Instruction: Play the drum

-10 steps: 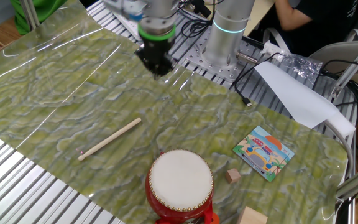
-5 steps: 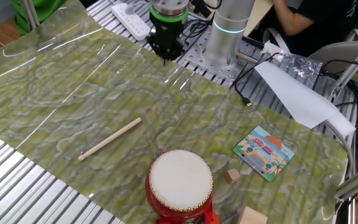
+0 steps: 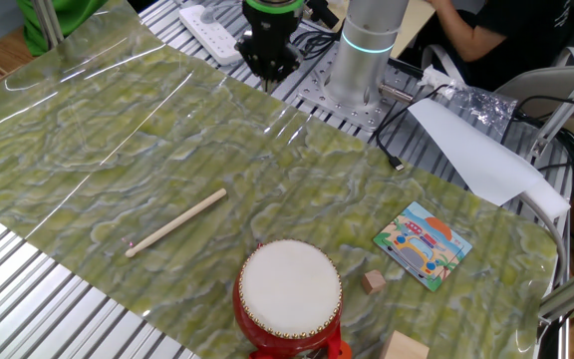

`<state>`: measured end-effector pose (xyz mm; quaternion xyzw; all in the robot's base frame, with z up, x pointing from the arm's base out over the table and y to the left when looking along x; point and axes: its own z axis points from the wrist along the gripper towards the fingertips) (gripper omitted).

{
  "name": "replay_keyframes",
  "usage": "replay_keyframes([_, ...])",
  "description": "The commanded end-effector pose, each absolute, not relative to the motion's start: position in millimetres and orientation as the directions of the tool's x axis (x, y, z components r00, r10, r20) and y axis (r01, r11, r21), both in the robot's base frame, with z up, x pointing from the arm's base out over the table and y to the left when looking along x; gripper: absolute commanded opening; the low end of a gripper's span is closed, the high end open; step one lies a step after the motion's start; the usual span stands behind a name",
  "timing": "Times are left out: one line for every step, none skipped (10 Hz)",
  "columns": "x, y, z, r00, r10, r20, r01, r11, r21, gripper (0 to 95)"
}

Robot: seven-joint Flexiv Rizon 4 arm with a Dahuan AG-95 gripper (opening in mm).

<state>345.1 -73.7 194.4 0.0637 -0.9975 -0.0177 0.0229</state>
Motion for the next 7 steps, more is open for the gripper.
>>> replay_keyframes([342.5,-71.8,191.8,-0.997,-0.077,0.005,-0.076,0.997,0.03,0.0])
replay_keyframes([342.8,-70.6,189.9,-0.999,-0.047,0.009,-0.047,0.998,0.032,0.0])
replay_keyframes([343.0,-69.7,188.5,-0.999,-0.031,0.036,-0.03,0.999,0.033,0.0])
replay_keyframes([343.0,-69.8,188.3,-0.998,-0.031,0.061,-0.029,0.999,0.033,0.0])
replay_keyframes([342.9,-70.2,187.6,-0.997,-0.022,0.079,-0.019,0.999,0.031,0.0])
replay_keyframes([342.7,-71.1,186.5,-0.996,-0.016,0.089,-0.014,1.0,0.026,0.0])
replay_keyframes([342.6,-71.6,185.9,-0.994,-0.012,0.104,-0.01,1.0,0.024,0.0])
